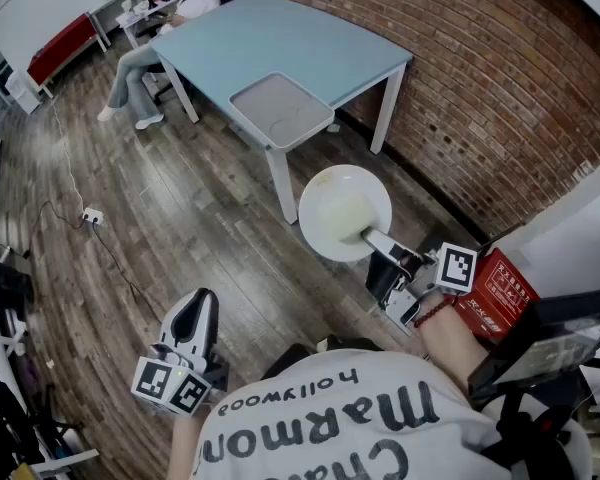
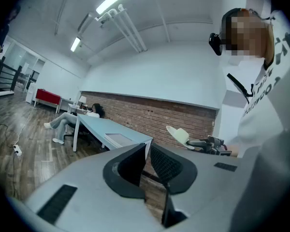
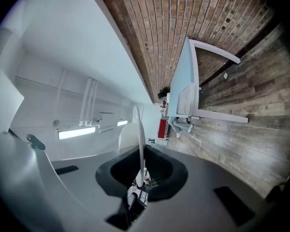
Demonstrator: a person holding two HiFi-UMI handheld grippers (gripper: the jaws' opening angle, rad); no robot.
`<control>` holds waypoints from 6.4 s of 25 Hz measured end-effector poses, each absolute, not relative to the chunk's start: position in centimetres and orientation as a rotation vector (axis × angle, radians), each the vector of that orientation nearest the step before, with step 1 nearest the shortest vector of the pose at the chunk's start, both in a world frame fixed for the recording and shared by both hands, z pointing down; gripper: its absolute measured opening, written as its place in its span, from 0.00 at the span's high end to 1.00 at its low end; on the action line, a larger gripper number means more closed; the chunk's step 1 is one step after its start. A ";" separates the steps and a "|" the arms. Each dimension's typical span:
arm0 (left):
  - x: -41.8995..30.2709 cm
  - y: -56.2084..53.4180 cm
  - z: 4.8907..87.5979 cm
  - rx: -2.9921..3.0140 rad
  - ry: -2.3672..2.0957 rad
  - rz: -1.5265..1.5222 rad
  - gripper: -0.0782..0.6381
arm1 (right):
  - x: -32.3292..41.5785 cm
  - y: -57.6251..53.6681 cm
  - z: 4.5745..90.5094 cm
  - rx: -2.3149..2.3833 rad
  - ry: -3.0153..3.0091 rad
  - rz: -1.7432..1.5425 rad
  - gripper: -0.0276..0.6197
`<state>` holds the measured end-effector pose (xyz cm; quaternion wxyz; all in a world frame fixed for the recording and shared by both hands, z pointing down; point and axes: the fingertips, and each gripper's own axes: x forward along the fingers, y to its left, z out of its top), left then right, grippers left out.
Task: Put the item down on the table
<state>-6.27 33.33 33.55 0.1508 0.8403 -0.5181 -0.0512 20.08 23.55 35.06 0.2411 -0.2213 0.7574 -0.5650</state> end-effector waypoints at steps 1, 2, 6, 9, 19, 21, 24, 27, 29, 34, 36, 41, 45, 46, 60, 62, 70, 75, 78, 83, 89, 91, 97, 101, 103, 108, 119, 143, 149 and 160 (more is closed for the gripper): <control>-6.3 33.5 33.6 2.410 -1.488 -0.151 0.84 | 20.1 23.7 35.1 -0.605 2.074 -1.546 0.91; -6.3 33.7 33.7 2.407 -1.488 -0.154 0.84 | 20.1 23.9 35.1 -0.605 2.077 -1.547 0.91; -6.3 34.0 33.8 2.399 -1.489 -0.165 0.84 | 20.3 24.1 34.8 -0.606 2.081 -1.542 0.91; -6.3 34.3 33.8 2.399 -1.493 -0.161 0.84 | 20.3 24.5 35.0 -0.604 2.085 -1.548 0.91; -7.0 34.9 33.6 2.420 -1.496 -0.152 0.84 | 19.2 24.9 35.1 -0.577 2.082 -1.552 0.91; -7.3 34.9 33.5 2.425 -1.498 -0.148 0.84 | 18.8 25.0 35.0 -0.568 2.079 -1.551 0.91; -7.9 35.1 33.6 2.437 -1.497 -0.132 0.84 | 18.2 25.0 35.0 -0.562 2.067 -1.546 0.91; -8.8 35.2 34.0 2.451 -1.488 -0.126 0.84 | 17.4 25.1 35.1 -0.566 2.062 -1.532 0.91; -9.0 35.1 34.3 2.469 -1.476 -0.120 0.84 | 17.1 25.2 35.5 -0.577 2.061 -1.523 0.91; -9.1 34.6 34.9 2.482 -1.443 -0.114 0.84 | 16.8 24.9 36.1 -0.600 2.041 -1.520 0.91; -9.0 34.5 35.2 2.482 -1.428 -0.099 0.84 | 16.8 24.8 36.3 -0.604 2.042 -1.522 0.91; -9.3 32.9 35.7 2.478 -1.431 -0.089 0.84 | 16.6 23.0 37.2 -0.608 2.042 -1.540 0.91; -9.3 31.0 35.9 2.454 -1.437 -0.081 0.84 | 16.8 20.3 37.5 -0.609 2.027 -1.559 0.91; -9.3 30.4 35.9 2.454 -1.441 -0.074 0.84 | 16.8 19.5 37.5 -0.606 2.032 -1.562 0.91; -6.8 18.7 36.1 2.385 -1.492 -0.087 0.84 | 18.8 6.2 38.4 -0.576 2.038 -1.613 0.91; -6.4 17.2 36.3 2.375 -1.495 -0.083 0.84 | 19.1 4.6 38.7 -0.576 2.043 -1.624 0.91; -4.4 11.1 36.4 2.370 -1.532 -0.110 0.84 | 20.6 -1.7 39.6 -0.562 2.074 -1.660 0.91; -3.9 8.3 36.5 2.359 -1.570 -0.130 0.84 | 20.8 -5.2 39.7 -0.541 2.102 -1.667 0.91; -4.2 7.4 36.9 2.347 -1.582 -0.121 0.84 | 20.5 -6.7 40.1 -0.534 2.095 -1.673 0.91; -5.4 6.3 37.1 2.325 -1.617 -0.109 0.84 | 19.9 -8.6 41.2 -0.537 2.067 -1.697 0.91; -7.0 4.0 37.0 2.334 -1.612 -0.117 0.84 | 18.5 -10.6 41.7 -0.548 2.053 -1.703 0.91; -7.6 2.7 37.2 2.341 -1.595 -0.111 0.84 | 18.1 -11.5 41.8 -0.563 2.048 -1.702 0.91; -9.3 -0.9 36.3 2.391 -1.553 -0.101 0.84 | 17.1 -13.7 42.2 -0.624 2.037 -1.713 0.91; -10.9 -2.6 37.1 2.360 -1.549 -0.101 0.84 | 15.8 -15.3 43.0 -0.654 2.029 -1.738 0.91; -11.3 -3.4 37.5 2.341 -1.539 -0.107 0.84 | 15.4 -15.9 43.5 -0.669 2.018 -1.757 0.91; -12.3 -6.2 38.0 2.353 -1.513 -0.093 0.84 | 14.4 -17.8 44.6 -0.711 2.032 -1.775 0.91; -14.4 -10.8 38.2 2.349 -1.476 -0.076 0.84 | 11.8 -20.4 47.7 -0.802 2.012 -1.883 0.91; -22.5 -18.0 39.2 2.349 -1.438 -0.073 0.84 | 6.7 -25.8 53.4 -1.240 1.844 -2.056 0.91; -25.6 -20.4 39.3 2.352 -1.437 -0.096 0.84 | 5.6 -27.6 53.8 -1.351 1.816 -2.037 0.91; -28.1 -22.8 40.0 2.343 -1.425 -0.139 0.84 | 3.9 -29.9 54.0 -1.533 1.891 -2.001 0.91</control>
